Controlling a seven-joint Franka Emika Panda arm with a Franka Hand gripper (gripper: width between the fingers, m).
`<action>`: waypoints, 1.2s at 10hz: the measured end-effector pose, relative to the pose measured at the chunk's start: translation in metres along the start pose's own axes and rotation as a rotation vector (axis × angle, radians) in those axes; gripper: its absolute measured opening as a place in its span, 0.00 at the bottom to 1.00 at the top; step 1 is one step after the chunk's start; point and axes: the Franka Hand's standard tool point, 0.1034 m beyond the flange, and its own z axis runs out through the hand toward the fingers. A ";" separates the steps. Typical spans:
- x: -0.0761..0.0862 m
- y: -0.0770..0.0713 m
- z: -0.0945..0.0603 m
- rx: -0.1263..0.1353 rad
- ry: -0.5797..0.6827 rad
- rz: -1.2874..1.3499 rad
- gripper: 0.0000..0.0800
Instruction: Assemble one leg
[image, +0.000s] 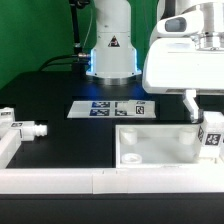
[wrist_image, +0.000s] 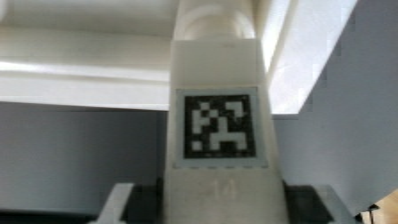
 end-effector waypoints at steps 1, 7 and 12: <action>0.000 0.001 0.000 -0.001 0.004 0.000 0.36; -0.004 0.002 0.001 -0.003 -0.017 0.001 0.78; 0.012 0.007 -0.010 0.034 -0.393 0.074 0.81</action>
Offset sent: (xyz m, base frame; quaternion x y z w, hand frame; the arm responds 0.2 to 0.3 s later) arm 0.0000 0.0000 0.0000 0.0000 0.0000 0.0000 1.0000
